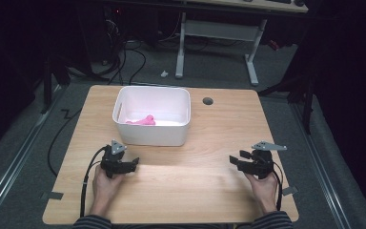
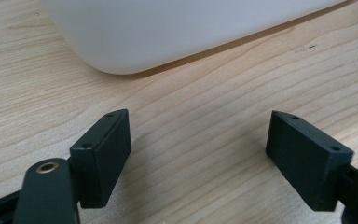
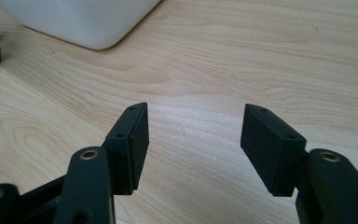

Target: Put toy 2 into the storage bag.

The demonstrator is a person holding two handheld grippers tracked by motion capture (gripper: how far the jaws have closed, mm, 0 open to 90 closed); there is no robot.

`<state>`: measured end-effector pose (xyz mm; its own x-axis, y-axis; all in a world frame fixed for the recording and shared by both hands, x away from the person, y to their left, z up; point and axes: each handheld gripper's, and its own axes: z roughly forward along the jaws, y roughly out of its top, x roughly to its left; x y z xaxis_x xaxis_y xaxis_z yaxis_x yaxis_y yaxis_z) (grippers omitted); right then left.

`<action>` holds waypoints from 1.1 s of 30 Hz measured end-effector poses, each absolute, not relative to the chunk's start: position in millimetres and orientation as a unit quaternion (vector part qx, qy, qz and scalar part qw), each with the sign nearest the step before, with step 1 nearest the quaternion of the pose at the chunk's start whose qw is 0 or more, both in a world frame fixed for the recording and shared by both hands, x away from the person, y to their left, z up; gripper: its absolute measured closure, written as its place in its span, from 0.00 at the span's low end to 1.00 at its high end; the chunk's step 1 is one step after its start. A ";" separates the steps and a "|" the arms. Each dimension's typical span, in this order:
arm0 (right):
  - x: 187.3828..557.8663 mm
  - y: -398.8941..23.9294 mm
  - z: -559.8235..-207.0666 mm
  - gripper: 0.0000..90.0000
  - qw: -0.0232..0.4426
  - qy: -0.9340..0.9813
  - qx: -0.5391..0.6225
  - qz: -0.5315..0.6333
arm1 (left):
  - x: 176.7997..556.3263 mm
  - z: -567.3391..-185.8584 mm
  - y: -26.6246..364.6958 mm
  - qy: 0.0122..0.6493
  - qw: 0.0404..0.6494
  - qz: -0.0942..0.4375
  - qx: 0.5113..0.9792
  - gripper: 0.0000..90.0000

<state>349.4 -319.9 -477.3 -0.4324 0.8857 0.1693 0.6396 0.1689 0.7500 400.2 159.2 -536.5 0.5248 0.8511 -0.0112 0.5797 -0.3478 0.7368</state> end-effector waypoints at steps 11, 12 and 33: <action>357.1 -317.6 -497.1 0.46 0.174 0.745 0.521 0.379 | 400.2 -536.4 159.1 0.448 0.353 0.191 0.799 0.24; 357.9 -317.3 -498.7 0.46 0.177 0.746 0.520 0.377 | 400.2 -536.4 159.1 0.448 0.353 0.191 0.799 0.24; 369.4 -307.2 -520.2 0.45 0.207 0.756 0.523 0.336 | 400.2 -536.4 158.9 0.449 0.353 0.191 0.798 0.24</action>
